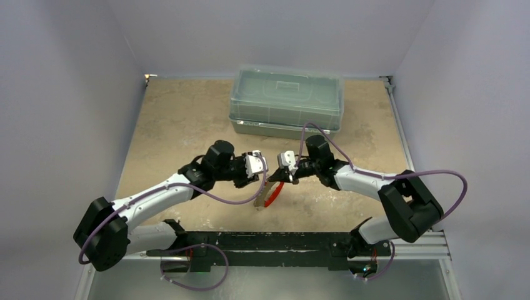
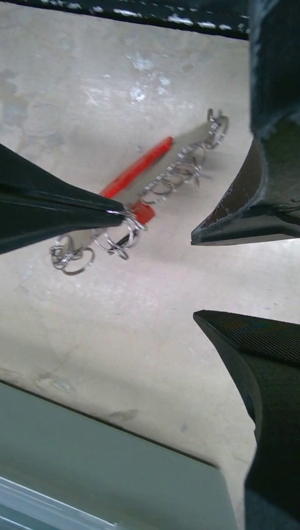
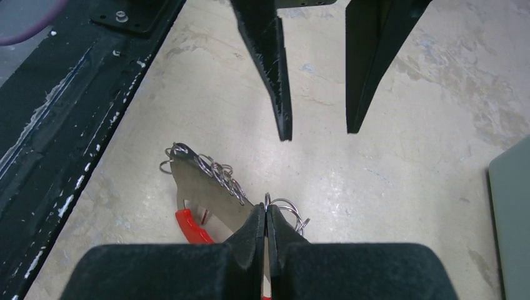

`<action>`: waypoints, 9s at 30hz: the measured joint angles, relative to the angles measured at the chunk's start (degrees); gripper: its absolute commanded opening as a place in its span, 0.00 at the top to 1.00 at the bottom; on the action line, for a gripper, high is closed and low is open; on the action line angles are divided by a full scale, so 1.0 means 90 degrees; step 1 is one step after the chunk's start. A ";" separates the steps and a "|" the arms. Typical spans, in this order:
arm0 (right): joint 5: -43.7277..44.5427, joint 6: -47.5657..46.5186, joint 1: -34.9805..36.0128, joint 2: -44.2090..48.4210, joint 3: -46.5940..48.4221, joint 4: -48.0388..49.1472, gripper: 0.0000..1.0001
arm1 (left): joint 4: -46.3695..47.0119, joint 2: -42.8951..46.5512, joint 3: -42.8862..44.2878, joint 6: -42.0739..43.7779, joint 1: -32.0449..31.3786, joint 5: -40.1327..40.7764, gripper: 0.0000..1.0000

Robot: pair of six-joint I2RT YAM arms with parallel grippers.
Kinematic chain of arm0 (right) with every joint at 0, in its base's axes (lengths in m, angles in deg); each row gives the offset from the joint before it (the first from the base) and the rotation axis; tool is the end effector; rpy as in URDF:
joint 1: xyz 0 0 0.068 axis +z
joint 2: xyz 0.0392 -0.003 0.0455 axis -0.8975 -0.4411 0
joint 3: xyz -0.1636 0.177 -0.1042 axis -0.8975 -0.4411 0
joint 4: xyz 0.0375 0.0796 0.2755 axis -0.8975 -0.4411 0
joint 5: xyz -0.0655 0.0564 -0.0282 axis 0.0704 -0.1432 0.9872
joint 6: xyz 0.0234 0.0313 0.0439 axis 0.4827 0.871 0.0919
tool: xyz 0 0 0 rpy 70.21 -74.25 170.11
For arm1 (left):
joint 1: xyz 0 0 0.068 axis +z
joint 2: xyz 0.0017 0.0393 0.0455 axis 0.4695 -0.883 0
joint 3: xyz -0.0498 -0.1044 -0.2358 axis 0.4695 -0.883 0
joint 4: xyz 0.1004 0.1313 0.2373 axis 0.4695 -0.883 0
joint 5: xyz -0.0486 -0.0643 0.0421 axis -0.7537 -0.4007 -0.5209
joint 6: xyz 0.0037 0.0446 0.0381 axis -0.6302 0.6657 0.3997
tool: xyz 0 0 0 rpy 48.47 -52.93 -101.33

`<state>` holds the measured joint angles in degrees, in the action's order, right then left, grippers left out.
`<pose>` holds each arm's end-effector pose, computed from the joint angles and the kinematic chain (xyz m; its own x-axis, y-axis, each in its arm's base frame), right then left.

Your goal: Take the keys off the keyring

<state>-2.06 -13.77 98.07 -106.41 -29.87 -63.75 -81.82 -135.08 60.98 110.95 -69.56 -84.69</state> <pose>0.2282 0.1984 0.1559 0.2122 -0.2455 -0.9459 -0.9742 -0.1294 -0.1850 0.2002 -0.1994 0.2023 -0.0074 0.5489 -0.8358 0.9493 0.2664 0.1666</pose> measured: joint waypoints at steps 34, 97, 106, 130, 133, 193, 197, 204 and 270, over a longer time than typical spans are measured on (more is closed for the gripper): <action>-0.0755 -0.0537 0.0051 0.0017 0.0209 -0.0517 1.00 | 0.1547 -0.0690 -0.1071 0.2055 -0.0389 -0.1316 0.52; -0.0835 -0.0928 0.0046 0.0015 0.0345 -0.1178 1.00 | 0.1491 0.0206 -0.1389 0.1588 -0.0607 -0.0435 1.00; -0.0804 -0.0719 0.0010 0.0015 0.0287 -0.1049 1.00 | 0.1515 0.0240 -0.1491 0.1882 -0.0607 -0.0440 1.00; -0.0974 -0.1741 0.0024 0.0015 0.0695 -0.2416 1.00 | 0.2416 -0.0537 -0.1464 0.2033 -0.0833 -0.0816 0.73; -0.0974 -0.1792 0.0029 0.0015 0.0699 -0.2458 1.00 | 0.2518 -0.0622 -0.1430 0.2006 -0.0857 -0.0818 0.72; -0.1236 -0.0787 -0.0194 0.0085 0.0418 -0.1637 1.00 | 0.1586 0.0226 -0.1343 0.1863 -0.0986 -0.0182 1.00; -0.1095 -0.0296 -0.0206 0.0085 0.0355 -0.1341 1.00 | 0.1588 0.0228 -0.1365 0.2004 -0.0986 -0.0104 1.00; -0.0843 0.0214 -0.0223 0.0085 0.0350 -0.1127 1.00 | 0.1688 0.0187 -0.1384 0.2130 -0.0986 0.0068 1.00; -0.0245 0.0969 -0.0265 -0.0097 0.0073 -0.0427 1.00 | 0.1331 0.0092 -0.0906 0.3019 -0.1523 0.1175 1.00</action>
<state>-4.27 -5.05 95.68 -107.28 -29.22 -67.60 -69.85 -134.24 52.83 138.12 -83.26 -74.11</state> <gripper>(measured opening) 0.006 0.028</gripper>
